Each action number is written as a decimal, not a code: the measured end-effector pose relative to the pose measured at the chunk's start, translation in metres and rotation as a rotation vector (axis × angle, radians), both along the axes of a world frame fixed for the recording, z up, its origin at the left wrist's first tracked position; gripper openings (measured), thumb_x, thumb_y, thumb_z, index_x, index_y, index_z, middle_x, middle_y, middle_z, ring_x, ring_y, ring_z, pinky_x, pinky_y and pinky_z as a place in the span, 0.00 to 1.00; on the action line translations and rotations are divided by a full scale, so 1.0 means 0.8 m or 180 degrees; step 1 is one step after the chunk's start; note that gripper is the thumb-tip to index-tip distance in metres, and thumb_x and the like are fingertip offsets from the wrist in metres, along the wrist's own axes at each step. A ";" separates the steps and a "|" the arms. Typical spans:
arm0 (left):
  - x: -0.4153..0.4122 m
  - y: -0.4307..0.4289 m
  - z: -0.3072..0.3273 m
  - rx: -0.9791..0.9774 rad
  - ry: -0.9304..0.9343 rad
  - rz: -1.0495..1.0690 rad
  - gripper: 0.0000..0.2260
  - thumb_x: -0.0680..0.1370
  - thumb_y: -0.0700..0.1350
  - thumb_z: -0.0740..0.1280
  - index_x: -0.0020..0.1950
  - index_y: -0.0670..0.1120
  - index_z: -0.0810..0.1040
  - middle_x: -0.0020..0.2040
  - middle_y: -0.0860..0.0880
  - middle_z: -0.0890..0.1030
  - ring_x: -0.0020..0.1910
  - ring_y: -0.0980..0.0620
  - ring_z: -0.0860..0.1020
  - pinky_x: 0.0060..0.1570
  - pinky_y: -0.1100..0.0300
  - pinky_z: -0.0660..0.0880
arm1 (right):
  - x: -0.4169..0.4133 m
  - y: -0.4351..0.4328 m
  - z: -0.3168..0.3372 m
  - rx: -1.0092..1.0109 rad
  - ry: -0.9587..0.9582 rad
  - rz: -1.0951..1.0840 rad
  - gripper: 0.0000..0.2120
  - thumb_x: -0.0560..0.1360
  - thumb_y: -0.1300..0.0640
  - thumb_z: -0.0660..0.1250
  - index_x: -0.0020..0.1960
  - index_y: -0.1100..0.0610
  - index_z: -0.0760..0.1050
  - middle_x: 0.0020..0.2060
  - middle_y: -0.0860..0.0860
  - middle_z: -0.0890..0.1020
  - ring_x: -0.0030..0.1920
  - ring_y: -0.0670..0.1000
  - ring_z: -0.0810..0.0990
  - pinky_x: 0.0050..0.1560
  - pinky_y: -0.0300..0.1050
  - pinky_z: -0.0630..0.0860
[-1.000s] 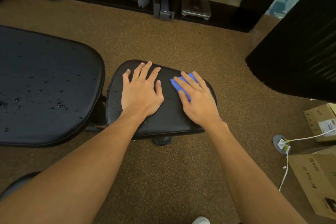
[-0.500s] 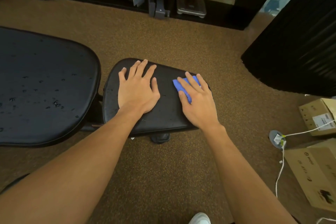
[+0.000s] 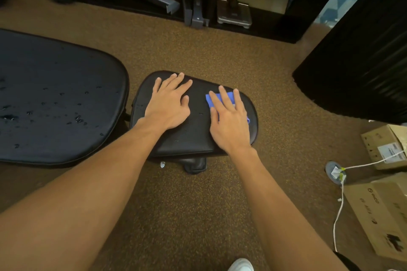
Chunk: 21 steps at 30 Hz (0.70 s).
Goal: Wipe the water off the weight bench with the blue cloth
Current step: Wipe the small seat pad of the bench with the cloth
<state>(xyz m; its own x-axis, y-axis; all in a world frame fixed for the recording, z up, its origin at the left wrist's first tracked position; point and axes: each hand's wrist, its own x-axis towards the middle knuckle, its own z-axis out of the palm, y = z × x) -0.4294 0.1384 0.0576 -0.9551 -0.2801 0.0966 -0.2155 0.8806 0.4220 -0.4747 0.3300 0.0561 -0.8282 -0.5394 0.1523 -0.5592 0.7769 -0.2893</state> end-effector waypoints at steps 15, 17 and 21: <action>0.026 -0.005 -0.008 -0.0671 -0.0036 0.0222 0.26 0.87 0.57 0.48 0.86 0.55 0.59 0.87 0.49 0.55 0.86 0.52 0.50 0.84 0.46 0.47 | 0.007 0.009 0.000 -0.0049 0.0060 0.0571 0.23 0.88 0.49 0.54 0.82 0.48 0.67 0.83 0.48 0.66 0.85 0.58 0.53 0.82 0.56 0.56; 0.025 -0.005 -0.007 -0.0682 -0.0048 0.0239 0.27 0.86 0.58 0.46 0.85 0.55 0.59 0.87 0.49 0.54 0.86 0.52 0.49 0.84 0.45 0.47 | 0.006 0.029 0.000 -0.0067 0.0030 0.0533 0.24 0.88 0.48 0.54 0.82 0.48 0.67 0.82 0.47 0.66 0.85 0.56 0.54 0.82 0.54 0.58; 0.022 -0.005 -0.008 -0.0706 -0.0063 0.0273 0.27 0.86 0.58 0.47 0.85 0.56 0.59 0.87 0.50 0.55 0.86 0.52 0.49 0.84 0.45 0.47 | -0.021 -0.002 0.000 0.0015 0.0040 -0.0151 0.23 0.88 0.49 0.53 0.82 0.49 0.68 0.83 0.51 0.66 0.84 0.62 0.55 0.80 0.64 0.62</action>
<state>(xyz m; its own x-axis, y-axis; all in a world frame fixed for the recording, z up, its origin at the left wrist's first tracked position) -0.4118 0.1345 0.0513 -0.9310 -0.3344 0.1462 -0.3000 0.9294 0.2151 -0.4916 0.3280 0.0565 -0.8509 -0.5003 0.1603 -0.5252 0.8040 -0.2789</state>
